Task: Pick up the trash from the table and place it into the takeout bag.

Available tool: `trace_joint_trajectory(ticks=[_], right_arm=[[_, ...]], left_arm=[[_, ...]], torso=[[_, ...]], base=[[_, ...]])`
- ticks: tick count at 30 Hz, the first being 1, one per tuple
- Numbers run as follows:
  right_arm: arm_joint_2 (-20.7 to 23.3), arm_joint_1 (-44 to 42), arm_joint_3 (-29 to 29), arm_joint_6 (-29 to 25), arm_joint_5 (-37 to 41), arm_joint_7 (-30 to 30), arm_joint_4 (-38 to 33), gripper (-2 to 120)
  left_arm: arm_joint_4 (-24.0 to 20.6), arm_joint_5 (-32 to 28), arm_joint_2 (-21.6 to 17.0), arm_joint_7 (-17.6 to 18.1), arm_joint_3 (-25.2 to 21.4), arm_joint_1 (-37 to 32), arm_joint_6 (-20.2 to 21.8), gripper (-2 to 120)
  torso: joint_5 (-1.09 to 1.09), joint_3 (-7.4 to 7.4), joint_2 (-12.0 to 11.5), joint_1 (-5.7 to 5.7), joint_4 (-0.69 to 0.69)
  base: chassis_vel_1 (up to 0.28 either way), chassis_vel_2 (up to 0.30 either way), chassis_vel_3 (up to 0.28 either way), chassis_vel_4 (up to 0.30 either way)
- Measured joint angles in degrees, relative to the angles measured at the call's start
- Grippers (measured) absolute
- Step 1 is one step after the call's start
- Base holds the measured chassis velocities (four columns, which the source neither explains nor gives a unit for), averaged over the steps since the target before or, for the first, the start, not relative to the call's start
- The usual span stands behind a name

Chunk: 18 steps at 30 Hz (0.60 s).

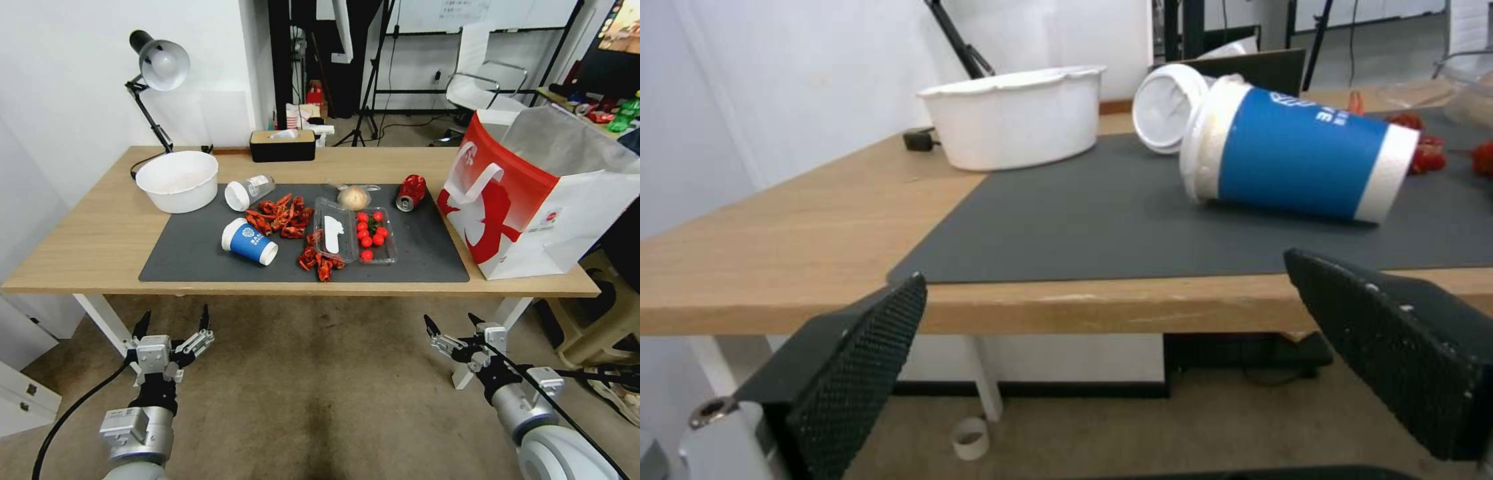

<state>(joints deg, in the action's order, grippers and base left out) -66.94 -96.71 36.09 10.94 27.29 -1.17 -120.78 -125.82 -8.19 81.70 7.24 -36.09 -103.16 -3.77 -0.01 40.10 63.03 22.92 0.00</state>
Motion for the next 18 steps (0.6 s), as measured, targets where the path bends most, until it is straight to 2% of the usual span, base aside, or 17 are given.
trace_joint_trajectory(ticks=[18], right_arm=[[0.1,0.2,0.1,0.0,-0.2,0.3,-0.4,100]], left_arm=[[1.2,0.0,-0.3,-0.4,0.6,0.5,0.3,100]], torso=[[0.01,0.0,0.0,0.0,0.0]], base=[[0.0,0.0,0.0,0.0]])
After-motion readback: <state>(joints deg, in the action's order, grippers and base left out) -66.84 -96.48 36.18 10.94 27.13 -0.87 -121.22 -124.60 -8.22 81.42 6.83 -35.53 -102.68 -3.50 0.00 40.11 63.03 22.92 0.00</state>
